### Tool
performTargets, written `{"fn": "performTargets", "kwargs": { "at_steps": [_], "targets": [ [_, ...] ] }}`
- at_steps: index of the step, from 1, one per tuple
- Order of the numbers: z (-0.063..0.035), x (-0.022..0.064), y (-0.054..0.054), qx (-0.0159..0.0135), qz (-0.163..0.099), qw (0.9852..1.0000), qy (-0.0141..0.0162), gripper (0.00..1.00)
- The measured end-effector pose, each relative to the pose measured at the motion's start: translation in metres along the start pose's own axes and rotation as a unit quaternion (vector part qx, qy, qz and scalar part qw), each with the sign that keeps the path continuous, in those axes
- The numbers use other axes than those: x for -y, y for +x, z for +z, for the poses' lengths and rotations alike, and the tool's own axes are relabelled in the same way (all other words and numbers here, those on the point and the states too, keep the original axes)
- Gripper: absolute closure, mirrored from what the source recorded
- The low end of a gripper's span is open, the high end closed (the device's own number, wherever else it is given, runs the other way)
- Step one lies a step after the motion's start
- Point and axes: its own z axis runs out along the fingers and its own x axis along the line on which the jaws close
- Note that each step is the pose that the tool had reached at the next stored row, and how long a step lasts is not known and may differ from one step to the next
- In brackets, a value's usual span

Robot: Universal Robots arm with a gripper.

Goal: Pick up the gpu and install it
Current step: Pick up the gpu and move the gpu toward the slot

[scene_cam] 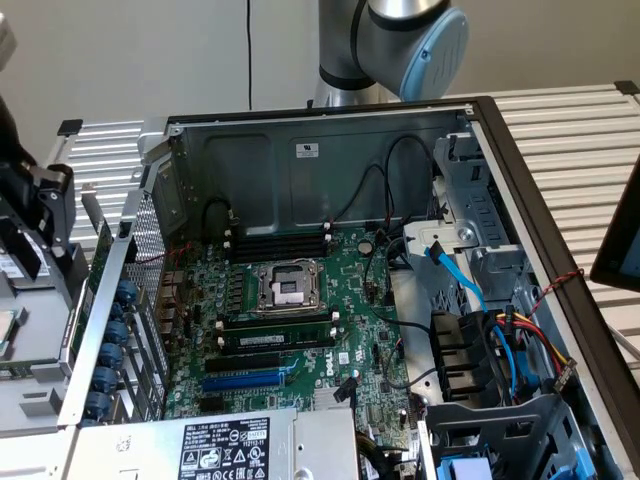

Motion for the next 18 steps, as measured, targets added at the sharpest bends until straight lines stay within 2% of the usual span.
{"fn": "performTargets", "kwargs": {
  "at_steps": [3, 12, 15, 18],
  "targets": [
    [0.0032, 0.0004, 0.0, 0.0002, 0.008, 1.0, 0.0023, 0.58],
    [0.0196, 0.0022, 0.001, 0.0009, 0.013, 0.9999, 0.0025, 0.58],
    [0.0249, 0.0029, 0.001, 0.0007, 0.013, 0.9999, 0.0017, 0.58],
    [0.0297, 0.0033, 0.001, 0.0003, 0.014, 0.9999, -0.0026, 0.58]
  ]
}}
